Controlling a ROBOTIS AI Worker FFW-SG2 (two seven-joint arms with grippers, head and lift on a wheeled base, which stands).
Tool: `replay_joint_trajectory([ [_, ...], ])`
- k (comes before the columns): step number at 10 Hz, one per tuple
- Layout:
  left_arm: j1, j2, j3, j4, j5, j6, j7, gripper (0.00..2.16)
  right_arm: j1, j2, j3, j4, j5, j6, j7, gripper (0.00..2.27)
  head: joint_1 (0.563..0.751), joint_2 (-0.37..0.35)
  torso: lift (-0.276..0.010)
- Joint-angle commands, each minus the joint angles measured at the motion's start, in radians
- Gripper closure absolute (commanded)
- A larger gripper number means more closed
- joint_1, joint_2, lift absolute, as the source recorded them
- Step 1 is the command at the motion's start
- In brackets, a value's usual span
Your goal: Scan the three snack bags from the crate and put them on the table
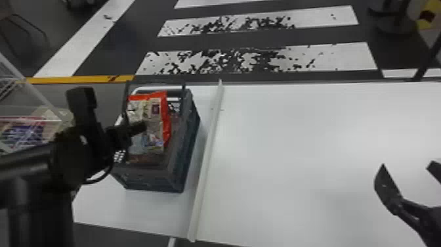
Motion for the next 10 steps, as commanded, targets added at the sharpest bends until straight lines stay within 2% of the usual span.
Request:
replay_joint_trajectory([
  [1,-0.002,-0.005,-0.017,0.022,-0.002,-0.021,-0.002,2.12,0.004,0.0,-0.005,0.0,0.0,-0.001,0.0,0.05,0.695,0.218,-0.094],
  [4,0.003,-0.025,-0.043,0.033,-0.002,-0.036,-0.006,2.12,0.007,0.002,-0.011,-0.003,-0.002,-0.001,0.0,0.05,0.695,0.193,-0.094],
  [5,0.003,-0.025,-0.046,0.028,-0.005,-0.036,-0.002,2.12,0.007,0.002,-0.011,-0.003,-0.002,-0.001,0.0,0.05,0.695,0.182,-0.094],
  [10,0.046,-0.023,-0.022,-0.099,-0.009,-0.021,0.003,2.12,0.005,0.002,-0.011,-0.003,-0.006,-0.001,0.003,0.05,0.695,0.18,-0.094],
])
